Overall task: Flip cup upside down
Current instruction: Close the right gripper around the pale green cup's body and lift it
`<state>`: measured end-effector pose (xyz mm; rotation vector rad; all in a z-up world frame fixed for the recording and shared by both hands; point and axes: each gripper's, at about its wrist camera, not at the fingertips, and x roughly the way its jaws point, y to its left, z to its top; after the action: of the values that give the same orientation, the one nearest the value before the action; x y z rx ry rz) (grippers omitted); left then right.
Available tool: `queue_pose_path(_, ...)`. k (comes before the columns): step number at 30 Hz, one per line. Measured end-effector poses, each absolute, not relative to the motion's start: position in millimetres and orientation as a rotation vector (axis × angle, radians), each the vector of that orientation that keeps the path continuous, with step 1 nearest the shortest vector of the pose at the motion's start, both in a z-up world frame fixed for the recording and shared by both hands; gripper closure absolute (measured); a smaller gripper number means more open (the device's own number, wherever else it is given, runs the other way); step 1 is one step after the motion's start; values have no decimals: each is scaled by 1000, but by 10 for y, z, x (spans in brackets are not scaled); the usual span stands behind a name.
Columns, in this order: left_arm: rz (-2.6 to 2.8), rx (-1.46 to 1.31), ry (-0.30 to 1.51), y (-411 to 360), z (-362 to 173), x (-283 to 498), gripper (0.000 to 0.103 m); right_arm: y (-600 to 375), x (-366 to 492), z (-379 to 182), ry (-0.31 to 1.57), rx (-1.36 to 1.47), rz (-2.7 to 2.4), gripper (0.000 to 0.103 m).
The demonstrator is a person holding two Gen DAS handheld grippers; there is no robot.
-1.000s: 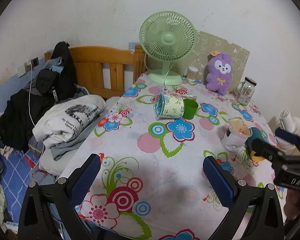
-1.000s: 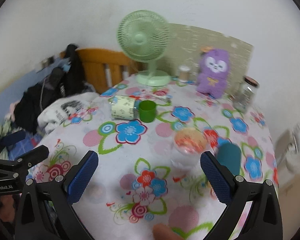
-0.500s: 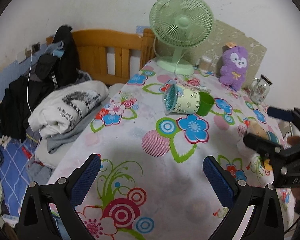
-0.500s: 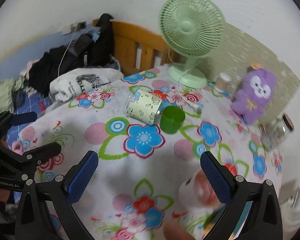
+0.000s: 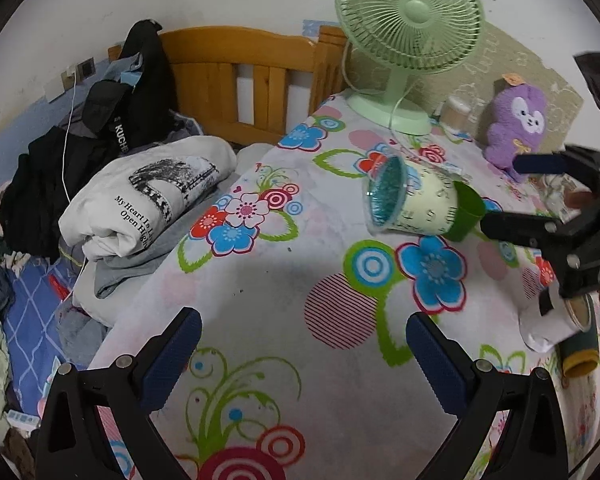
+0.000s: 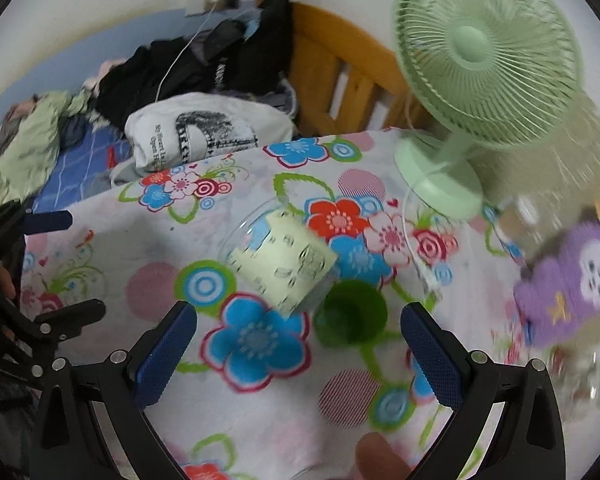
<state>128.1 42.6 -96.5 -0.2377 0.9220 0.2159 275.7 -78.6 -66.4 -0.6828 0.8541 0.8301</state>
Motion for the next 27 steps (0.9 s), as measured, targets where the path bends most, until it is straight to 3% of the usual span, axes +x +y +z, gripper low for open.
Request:
queue_pose_path(21, 268, -226, 965, 478, -1096, 1517, 0, -152, 3100, -1245, 982, -902, 1031, 1)
queue_pose_path(27, 267, -230, 963, 503, -1087, 1492, 0, -147, 3113, -1312, 1055, -882, 1029, 19)
